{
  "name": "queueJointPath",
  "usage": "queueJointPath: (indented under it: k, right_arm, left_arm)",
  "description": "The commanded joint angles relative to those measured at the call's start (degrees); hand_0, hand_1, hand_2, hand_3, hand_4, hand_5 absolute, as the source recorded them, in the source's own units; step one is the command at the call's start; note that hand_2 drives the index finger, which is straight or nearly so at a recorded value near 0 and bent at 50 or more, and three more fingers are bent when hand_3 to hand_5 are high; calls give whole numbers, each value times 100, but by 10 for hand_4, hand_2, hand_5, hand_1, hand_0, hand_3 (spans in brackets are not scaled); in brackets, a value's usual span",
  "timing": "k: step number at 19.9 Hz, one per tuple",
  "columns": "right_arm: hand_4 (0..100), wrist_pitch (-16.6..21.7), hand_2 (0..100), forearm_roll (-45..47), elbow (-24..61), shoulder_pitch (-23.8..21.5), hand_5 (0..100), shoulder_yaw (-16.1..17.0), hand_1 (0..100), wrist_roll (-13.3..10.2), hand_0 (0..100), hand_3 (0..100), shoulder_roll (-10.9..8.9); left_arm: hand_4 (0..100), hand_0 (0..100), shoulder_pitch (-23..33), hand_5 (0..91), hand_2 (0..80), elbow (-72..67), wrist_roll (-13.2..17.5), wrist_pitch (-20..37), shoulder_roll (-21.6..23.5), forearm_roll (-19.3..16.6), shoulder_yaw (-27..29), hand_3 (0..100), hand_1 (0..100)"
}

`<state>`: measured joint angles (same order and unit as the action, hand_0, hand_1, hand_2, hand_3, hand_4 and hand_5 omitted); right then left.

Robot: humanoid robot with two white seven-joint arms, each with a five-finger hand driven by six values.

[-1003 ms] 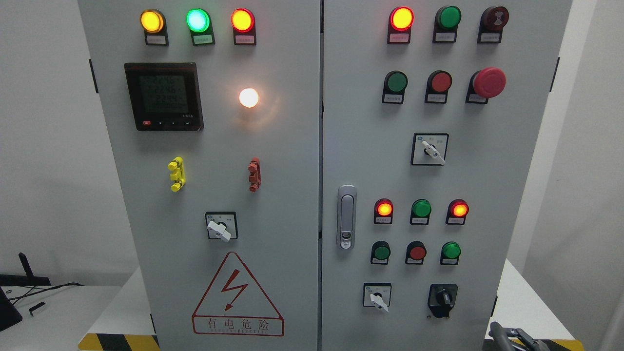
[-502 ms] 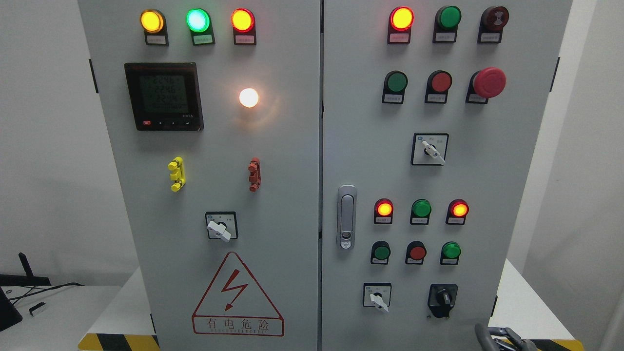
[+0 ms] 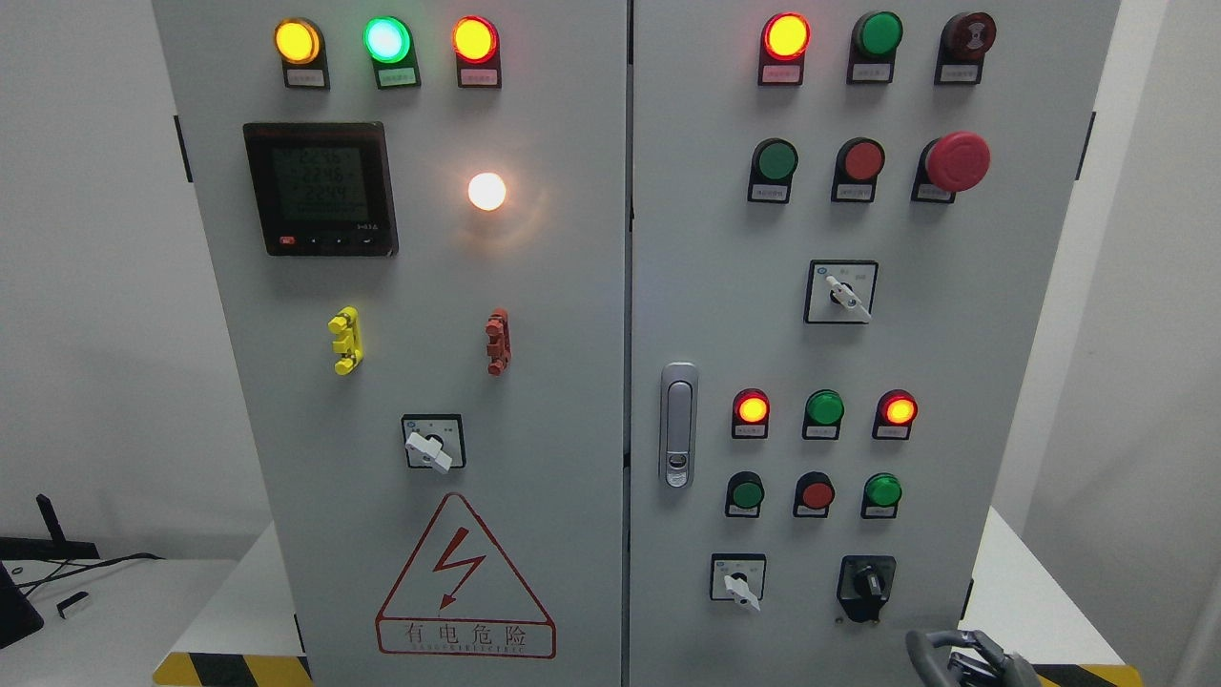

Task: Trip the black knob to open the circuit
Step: 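Raise the right hand up toward the black rotary knob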

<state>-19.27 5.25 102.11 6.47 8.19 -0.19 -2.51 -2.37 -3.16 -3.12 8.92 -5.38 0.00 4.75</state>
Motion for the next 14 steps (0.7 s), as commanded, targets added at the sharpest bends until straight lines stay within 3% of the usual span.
queueJointPath:
  k: [1, 5, 14]
  right_arm:
    - [977, -6, 504, -6, -42, 82, 888, -98, 736, -7, 174, 1000, 5]
    - [971, 2, 500, -15, -42, 82, 887, -98, 786, -7, 202, 1000, -4]
    - [966, -6, 496, -15, -121, 266, 886, -107, 772, -7, 303, 1000, 5]
  left_arm:
    - [0, 120, 0, 0, 0, 0, -5, 5, 2, -176, 0, 0, 389]
    - [0, 120, 0, 0, 0, 0, -5, 5, 2, -176, 0, 0, 389]
    - [0, 120, 0, 0, 0, 0, -5, 5, 2, -176, 0, 0, 389]
